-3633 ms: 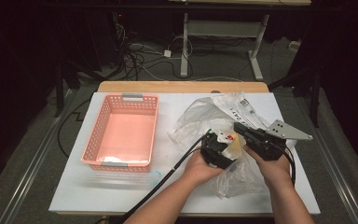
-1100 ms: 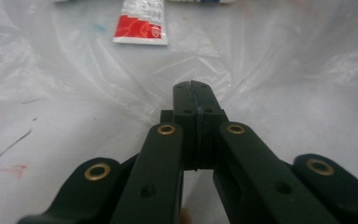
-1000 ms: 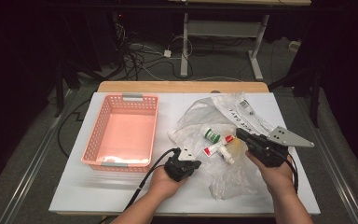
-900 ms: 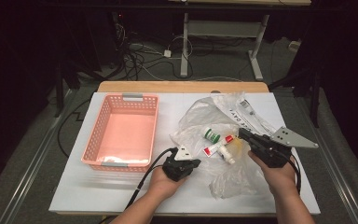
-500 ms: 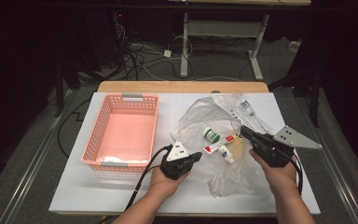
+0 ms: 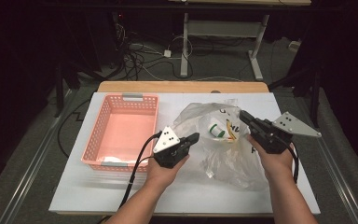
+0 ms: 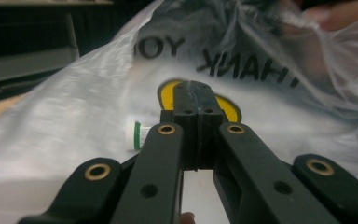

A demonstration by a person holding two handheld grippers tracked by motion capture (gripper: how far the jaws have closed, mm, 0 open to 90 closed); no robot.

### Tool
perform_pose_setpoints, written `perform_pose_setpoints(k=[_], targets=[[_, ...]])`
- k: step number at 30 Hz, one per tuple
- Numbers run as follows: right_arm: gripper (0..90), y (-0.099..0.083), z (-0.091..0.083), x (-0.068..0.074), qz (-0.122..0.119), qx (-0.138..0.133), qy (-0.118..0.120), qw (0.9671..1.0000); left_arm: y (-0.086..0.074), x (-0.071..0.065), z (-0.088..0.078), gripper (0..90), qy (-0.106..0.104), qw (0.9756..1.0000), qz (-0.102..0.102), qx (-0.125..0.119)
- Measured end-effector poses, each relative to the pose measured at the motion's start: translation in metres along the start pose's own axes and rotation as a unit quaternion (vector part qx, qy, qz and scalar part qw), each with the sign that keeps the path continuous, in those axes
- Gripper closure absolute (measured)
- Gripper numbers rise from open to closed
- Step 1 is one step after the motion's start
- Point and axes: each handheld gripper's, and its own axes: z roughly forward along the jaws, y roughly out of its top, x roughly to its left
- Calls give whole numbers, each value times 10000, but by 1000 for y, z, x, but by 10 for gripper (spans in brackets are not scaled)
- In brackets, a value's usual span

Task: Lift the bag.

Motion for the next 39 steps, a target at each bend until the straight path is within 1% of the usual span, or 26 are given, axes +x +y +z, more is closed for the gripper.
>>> perform_pose_setpoints(k=[4,5,6,8,10,11,13,15,19,22,26,27,29,31,34,36,38,39], targets=[[900,14,11,-6,9,-186,-132,9997,20,0,4,886,86,9996,168,-196],[900,18,13,-8,-39,-225,-172,9996,26,0,4,886,102,9994,185,-261],[900,22,14,-10,6,-292,-231,9993,32,0,5,886,114,9992,184,-326],[900,31,16,-14,14,-393,-319,9987,44,1,6,886,135,9987,244,-424],[900,40,17,-16,28,-503,-405,9979,56,0,7,886,166,9979,346,-516],[900,45,17,-18,-8,-555,-448,9975,62,0,8,886,188,9975,411,-544],[900,54,16,-20,-85,-644,-525,9965,73,-1,9,886,213,9965,473,-661],[900,63,15,-22,-129,-758,-600,9952,85,-1,11,886,259,9951,550,-775],[900,82,11,-26,-187,-959,-718,9926,108,-3,11,886,272,9922,654,-1026],[900,96,8,-27,-267,-1088,-761,9908,123,-6,7,886,320,9886,822,-1222],[900,109,5,-28,-317,-1197,-765,9894,141,-5,1,885,376,9848,879,-1451],[900,110,5,-29,-307,-1193,-768,9894,144,-5,0,885,363,9845,876,-1477],[900,109,6,-30,-308,-1133,-765,9901,147,-4,1,885,347,9851,878,-1440],[900,104,9,-32,-275,-1031,-768,9913,145,-3,4,885,353,9869,872,-1311],[900,91,14,-36,-235,-836,-791,9931,136,2,9,883,383,9897,834,-1098],[900,83,16,-40,-185,-753,-841,9934,130,7,9,882,364,9914,744,-1012],[900,77,17,-44,-139,-664,-899,9936,126,10,8,879,394,9924,672,-952],[900,74,18,-46,-119,-630,-926,9936,125,11,6,840,375,9929,642,-933]])
